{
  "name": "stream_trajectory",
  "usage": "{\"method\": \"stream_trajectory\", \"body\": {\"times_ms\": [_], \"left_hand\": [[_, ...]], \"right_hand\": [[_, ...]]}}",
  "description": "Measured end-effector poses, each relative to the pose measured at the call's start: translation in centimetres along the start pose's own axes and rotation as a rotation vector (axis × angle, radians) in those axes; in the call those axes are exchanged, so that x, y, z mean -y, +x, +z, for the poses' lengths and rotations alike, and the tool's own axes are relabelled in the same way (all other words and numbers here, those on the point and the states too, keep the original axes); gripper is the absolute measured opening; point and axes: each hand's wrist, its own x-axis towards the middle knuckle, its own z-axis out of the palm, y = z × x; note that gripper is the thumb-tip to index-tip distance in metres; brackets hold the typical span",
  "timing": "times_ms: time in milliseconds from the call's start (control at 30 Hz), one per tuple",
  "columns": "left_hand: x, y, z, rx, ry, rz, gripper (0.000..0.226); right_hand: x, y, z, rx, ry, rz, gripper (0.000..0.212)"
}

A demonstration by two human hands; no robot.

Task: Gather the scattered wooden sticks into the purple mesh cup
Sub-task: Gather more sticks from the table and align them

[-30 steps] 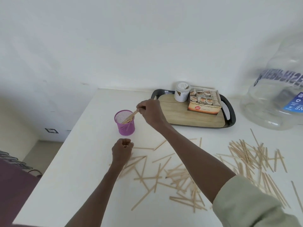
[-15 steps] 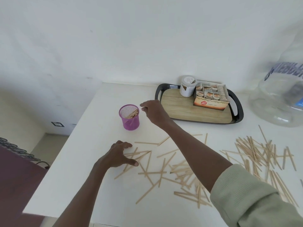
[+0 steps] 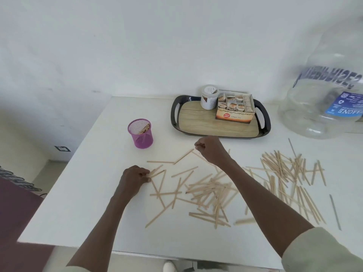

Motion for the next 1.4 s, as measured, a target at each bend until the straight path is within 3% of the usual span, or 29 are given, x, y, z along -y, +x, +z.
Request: {"method": "stream_trajectory", "body": {"times_ms": [133,300,333,400,500,567,633,767,867,1000,1133,1400], "left_hand": [[-1.3,-0.9,1.7,-0.139,-0.016,0.004,0.014],[-2.9,-1.2,2.9,-0.141,0.009,-0.014,0.01],[-3.3,-1.3,3.1,-0.143,0.033,-0.036,0.018],[-3.8,-1.7,3.7,-0.123,0.098,-0.097,0.045],[-4.6,-2.7,4.6,-0.014,0.17,-0.189,0.082],[-5.0,-3.1,5.2,0.032,0.168,-0.186,0.088],[-5.3,-3.1,5.5,0.007,0.125,-0.158,0.075],[-6.3,-2.9,5.9,-0.097,0.008,-0.135,0.034],[-7.0,-2.7,6.3,-0.145,-0.029,-0.18,0.02],[-7.7,-2.2,6.5,-0.128,0.043,-0.205,0.015],[-7.8,-1.6,6.7,-0.102,0.177,-0.195,0.013],[-8.5,0.0,7.3,-0.109,0.16,-0.137,0.023]], "right_hand": [[-3.6,-3.4,-1.2,0.041,-0.096,0.168,0.022],[-7.5,-7.1,-2.9,0.085,-0.286,0.37,0.042],[-7.9,-7.8,-3.2,0.101,-0.293,0.372,0.043],[-8.3,-9.1,-3.7,0.201,-0.251,0.289,0.051],[-8.2,-10.7,-3.5,0.437,-0.273,0.076,0.084],[-7.8,-11.0,-2.9,0.531,-0.356,-0.008,0.102],[-7.3,-10.9,-2.0,0.584,-0.457,-0.073,0.107],[-6.7,-9.8,-0.8,0.578,-0.471,-0.093,0.091],[-6.5,-8.8,-0.5,0.507,-0.415,-0.101,0.067],[-6.8,-8.3,-0.2,0.372,-0.37,-0.117,0.033],[-7.2,-8.0,-0.3,0.285,-0.435,-0.15,0.019],[-7.5,-8.2,-1.0,0.192,-0.5,-0.156,0.023]]}}
